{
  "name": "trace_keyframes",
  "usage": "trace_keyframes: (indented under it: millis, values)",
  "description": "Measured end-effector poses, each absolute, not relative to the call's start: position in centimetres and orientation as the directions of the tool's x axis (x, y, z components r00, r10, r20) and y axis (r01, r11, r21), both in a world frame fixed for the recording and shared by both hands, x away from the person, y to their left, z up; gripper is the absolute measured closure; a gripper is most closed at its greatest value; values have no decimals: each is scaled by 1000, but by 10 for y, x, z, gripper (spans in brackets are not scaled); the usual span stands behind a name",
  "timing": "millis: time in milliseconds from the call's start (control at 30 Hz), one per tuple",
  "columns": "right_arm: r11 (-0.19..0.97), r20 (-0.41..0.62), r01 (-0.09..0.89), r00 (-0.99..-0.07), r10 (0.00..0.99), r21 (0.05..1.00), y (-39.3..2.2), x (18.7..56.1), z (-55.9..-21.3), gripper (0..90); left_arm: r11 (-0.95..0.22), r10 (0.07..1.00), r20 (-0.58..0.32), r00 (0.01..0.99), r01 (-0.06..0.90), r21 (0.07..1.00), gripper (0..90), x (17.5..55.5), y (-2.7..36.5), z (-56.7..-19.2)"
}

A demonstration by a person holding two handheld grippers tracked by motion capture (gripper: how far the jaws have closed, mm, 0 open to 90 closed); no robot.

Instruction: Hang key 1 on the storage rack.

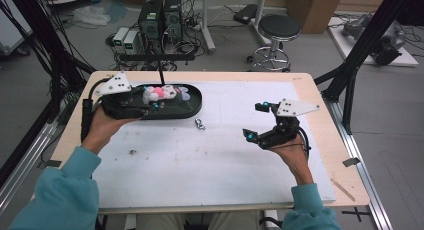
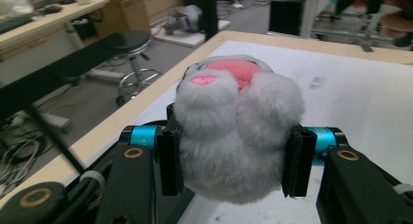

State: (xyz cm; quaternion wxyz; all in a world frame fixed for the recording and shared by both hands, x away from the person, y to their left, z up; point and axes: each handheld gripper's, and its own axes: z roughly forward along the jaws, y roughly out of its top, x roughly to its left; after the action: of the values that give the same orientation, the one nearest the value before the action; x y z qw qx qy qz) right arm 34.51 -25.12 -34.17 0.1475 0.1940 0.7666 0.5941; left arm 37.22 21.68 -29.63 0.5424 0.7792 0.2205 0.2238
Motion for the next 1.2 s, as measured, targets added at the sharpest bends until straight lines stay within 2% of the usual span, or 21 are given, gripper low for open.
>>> trace_keyframes:
  millis: [233, 533, 1200]
  values:
    - [168, 26, 135, -848, 530, 976, -274, 335, -359, 6, -295, 677, 110, 728, 131, 946, 536, 376, 240, -292]
    - [108, 39, 129, -802, 596, 986, -293, 325, -377, 6, -285, 743, 113, 659, 159, 945, 536, 382, 255, -289]
    - [94, 30, 122, -751, 660, 988, -304, 315, -396, 6, -265, 855, 143, 499, 182, 947, 538, 395, 280, -283]
